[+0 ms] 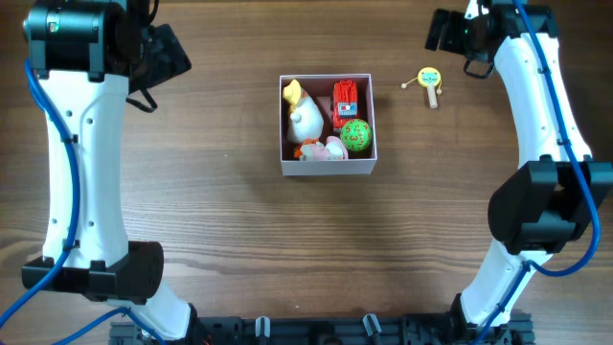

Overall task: Pack container
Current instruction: 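Move the right gripper forward over the yellow cat-face rattle drum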

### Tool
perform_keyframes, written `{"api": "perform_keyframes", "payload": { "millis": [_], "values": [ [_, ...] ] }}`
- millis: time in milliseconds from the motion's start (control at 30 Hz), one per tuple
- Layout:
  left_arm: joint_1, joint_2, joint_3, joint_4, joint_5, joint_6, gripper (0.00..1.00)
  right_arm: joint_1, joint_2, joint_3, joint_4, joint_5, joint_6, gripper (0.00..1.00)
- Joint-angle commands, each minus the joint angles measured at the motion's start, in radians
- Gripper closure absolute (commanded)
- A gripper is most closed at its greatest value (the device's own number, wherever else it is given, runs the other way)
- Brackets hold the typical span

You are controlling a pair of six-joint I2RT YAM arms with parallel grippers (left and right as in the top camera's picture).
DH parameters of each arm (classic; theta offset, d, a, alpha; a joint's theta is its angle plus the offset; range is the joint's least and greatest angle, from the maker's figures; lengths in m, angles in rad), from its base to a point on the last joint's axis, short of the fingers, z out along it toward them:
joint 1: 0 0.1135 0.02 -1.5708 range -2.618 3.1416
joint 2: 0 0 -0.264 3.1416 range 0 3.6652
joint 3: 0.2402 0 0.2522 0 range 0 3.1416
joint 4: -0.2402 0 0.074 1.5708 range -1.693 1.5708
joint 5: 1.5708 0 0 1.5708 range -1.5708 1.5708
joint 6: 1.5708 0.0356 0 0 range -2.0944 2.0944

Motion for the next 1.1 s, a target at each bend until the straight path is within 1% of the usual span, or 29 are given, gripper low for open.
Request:
{"api": "perform_keyframes", "payload": {
  "millis": [0,100,200,300,500,600,767,867,933,1067],
  "values": [
    [0.003,0.01,0.005,0.002,-0.02,-0.017,0.0,0.0,-0.022,0.003,-0.04,-0.015,-0.051,0.0],
    [0.003,0.01,0.005,0.002,-0.02,-0.017,0.0,0.0,-0.022,0.003,-0.073,-0.016,-0.087,0.0],
    [0.003,0.01,0.005,0.002,-0.02,-0.017,0.0,-0.002,-0.022,0.003,-0.101,0.04,-0.07,0.0],
    [0.003,0.01,0.005,0.002,-0.02,-0.017,0.0,-0.002,-0.022,0.002,-0.096,0.054,-0.068,0.0],
    [0.003,0.01,0.005,0.002,-0.02,-0.017,0.0,-0.002,-0.022,0.002,-0.087,0.05,0.034,0.0],
    [0.003,0.01,0.005,0.002,-0.02,-0.017,0.0,-0.002,-0.022,0.002,-0.055,0.019,0.035,0.0],
    [0.003,0.01,0.005,0.002,-0.02,-0.017,0.0,-0.001,-0.019,0.002,0.01,-0.146,-0.094,0.0],
    [0.003,0.01,0.005,0.002,-0.02,-0.017,0.0,0.0,-0.006,0.002,0.04,-0.126,-0.145,0.0],
    [0.003,0.01,0.005,0.002,-0.02,-0.018,0.0,-0.001,0.015,0.002,0.049,-0.078,-0.165,0.0],
    [0.003,0.01,0.005,0.002,-0.02,-0.017,0.0,0.0,0.077,0.002,0.029,-0.043,-0.217,0.0]
  ]
}}
